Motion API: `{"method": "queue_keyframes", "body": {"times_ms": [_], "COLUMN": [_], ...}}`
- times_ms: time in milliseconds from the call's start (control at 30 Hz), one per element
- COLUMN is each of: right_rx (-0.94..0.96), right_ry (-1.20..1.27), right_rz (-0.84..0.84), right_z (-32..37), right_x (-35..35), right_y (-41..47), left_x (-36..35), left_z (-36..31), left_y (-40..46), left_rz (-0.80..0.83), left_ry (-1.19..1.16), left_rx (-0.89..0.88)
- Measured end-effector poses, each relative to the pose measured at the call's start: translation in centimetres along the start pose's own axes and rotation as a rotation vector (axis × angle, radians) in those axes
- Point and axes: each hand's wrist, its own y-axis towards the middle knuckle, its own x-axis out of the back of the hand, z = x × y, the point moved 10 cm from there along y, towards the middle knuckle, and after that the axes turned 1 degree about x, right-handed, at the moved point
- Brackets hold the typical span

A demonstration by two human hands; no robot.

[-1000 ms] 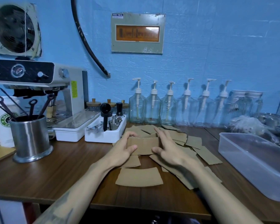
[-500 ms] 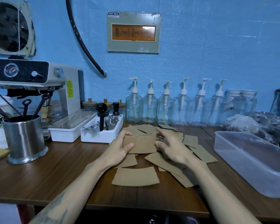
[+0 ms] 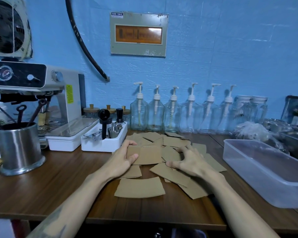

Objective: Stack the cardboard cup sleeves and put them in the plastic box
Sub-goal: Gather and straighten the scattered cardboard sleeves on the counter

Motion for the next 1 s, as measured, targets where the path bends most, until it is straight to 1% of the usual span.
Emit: {"method": "queue_keyframes", "body": {"times_ms": [133, 333, 400, 467, 533, 567, 600, 667, 767, 867, 1000], "right_rx": [0.006, 0.033, 0.047, 0.029, -0.011, -0.006, 0.022, 0.137, 0.29, 0.351, 0.297], "right_ry": [0.131, 0.384, 0.43, 0.504, 0.634, 0.713, 0.777, 0.804, 0.669, 0.552, 0.605], "right_rz": [-0.013, -0.145, -0.222, -0.334, -0.454, -0.479, -0.465, -0.348, -0.17, -0.144, -0.165], "right_z": [0.0, 0.1, 0.1, -0.1, -0.5, -0.5, 0.0, 2.2, 5.9, 7.6, 6.8], "right_x": [0.3, 1.8, 2.6, 3.9, 5.4, 5.7, 5.7, 4.7, 2.2, 1.0, 1.0], "right_y": [0.2, 0.1, 0.0, -0.4, -1.0, -1.1, -1.1, -1.1, -1.4, -1.2, -0.8], "left_x": [-0.3, -0.2, -0.3, -0.3, -0.5, -0.6, -0.6, -0.7, -0.8, -1.0, -1.0], "left_z": [0.7, 0.5, 0.4, 0.4, 0.5, 0.6, 0.8, 0.7, 0.4, 0.1, 0.2], "left_y": [0.3, 0.2, 0.1, 0.2, 0.2, 0.2, 0.2, -0.1, -0.4, -0.3, -0.3], "left_rz": [0.021, 0.026, 0.036, 0.039, 0.058, 0.074, 0.083, 0.098, 0.112, 0.117, 0.111], "left_ry": [-0.033, -0.016, -0.007, -0.016, -0.041, -0.065, -0.085, -0.098, -0.113, -0.129, -0.137], "left_rx": [0.01, -0.004, -0.01, 0.0, 0.02, 0.036, 0.048, 0.068, 0.084, 0.081, 0.061]}}
